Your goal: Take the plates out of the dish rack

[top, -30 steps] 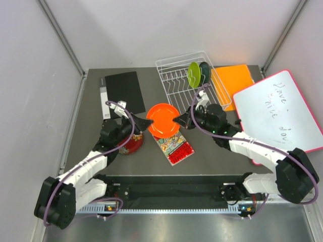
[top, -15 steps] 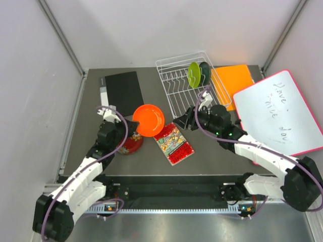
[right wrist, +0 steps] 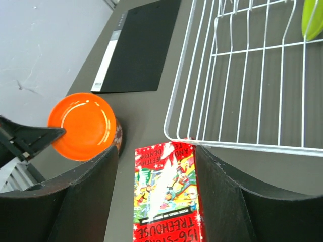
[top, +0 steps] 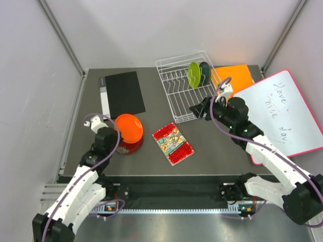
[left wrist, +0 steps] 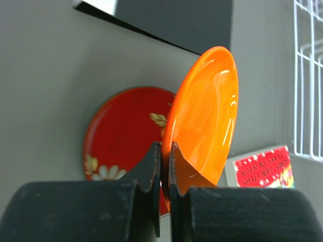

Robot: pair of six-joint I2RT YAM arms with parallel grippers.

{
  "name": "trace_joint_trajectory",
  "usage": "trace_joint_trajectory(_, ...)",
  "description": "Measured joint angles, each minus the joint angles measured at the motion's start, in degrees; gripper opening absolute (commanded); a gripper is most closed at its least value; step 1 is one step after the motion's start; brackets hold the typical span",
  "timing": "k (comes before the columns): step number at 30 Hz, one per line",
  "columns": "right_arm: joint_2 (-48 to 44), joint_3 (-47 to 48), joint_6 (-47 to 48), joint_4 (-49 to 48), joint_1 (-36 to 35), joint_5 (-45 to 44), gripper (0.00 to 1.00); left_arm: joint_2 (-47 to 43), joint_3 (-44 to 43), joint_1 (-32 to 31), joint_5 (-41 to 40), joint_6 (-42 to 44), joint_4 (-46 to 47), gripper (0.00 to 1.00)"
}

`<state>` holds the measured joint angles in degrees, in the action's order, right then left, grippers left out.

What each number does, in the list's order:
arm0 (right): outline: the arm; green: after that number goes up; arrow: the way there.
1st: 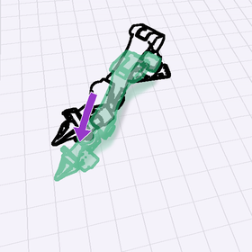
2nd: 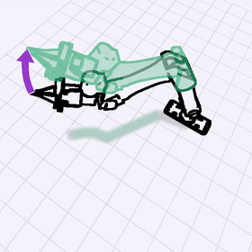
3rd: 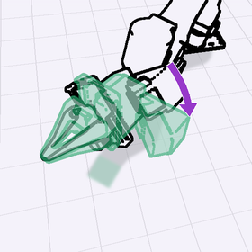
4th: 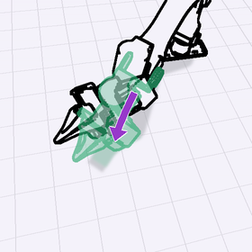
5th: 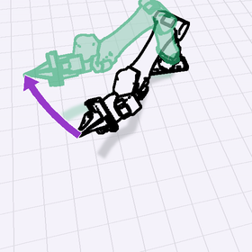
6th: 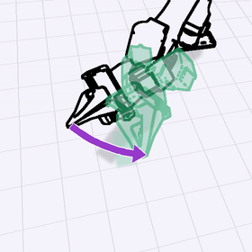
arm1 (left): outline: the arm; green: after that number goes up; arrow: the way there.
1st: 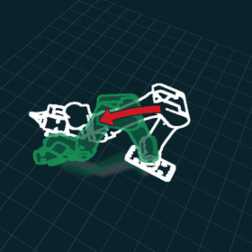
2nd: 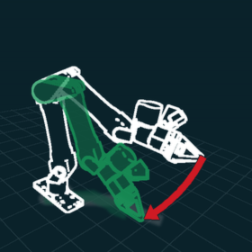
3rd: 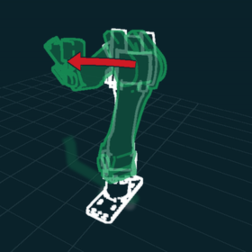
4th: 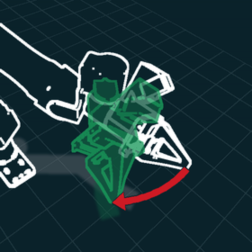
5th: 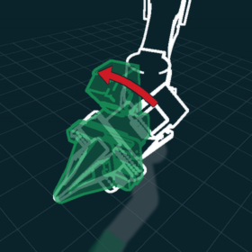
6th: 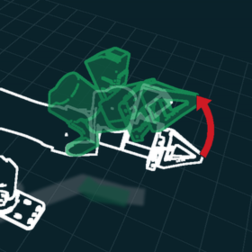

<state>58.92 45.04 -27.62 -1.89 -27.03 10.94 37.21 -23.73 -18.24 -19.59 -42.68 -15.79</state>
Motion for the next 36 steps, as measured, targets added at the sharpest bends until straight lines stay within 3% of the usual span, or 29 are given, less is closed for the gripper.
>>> trace_joint_trajectory(7, 1.7, 0.1, 0.7, 0.3, 1.8, 1.7, 0.62, -3.3, 1.2, 0.1, -5.3, -1.7, -4.7, 0.0)
trace_joint_trajectory(15, 9.2, 6.3, 3.1, 2.5, 3.7, 2.2, 0.62, -3.7, 5.2, 0.1, -4.7, -4.9, -6.1, 0.0)
trace_joint_trajectory(21, 16.3, 15.0, 6.1, 3.8, 5.3, 1.4, 0.62, -4.7, 6.3, 0.2, -3.8, -6.4, -5.6, 0.28)
trace_joint_trajectory(26, 23.4, 21.5, 8.1, 5.3, 6.6, 0.1, 0.62, -4.7, 6.6, 0.2, -3.4, -6.8, -6.0, 0.61)
trace_joint_trajectory(30, 29.6, 27.1, 9.7, 7.5, 7.5, -1.1, 0.62, -4.7, 6.6, 0.2, -3.2, -7.0, -6.3, 0.76)
trace_joint_trajectory(36, 38.2, 37.3, 13.2, 11.9, 7.8, -4.1, 0.62, -4.2, 6.6, 0.2, -3.4, -7.1, -6.6, 0.86)
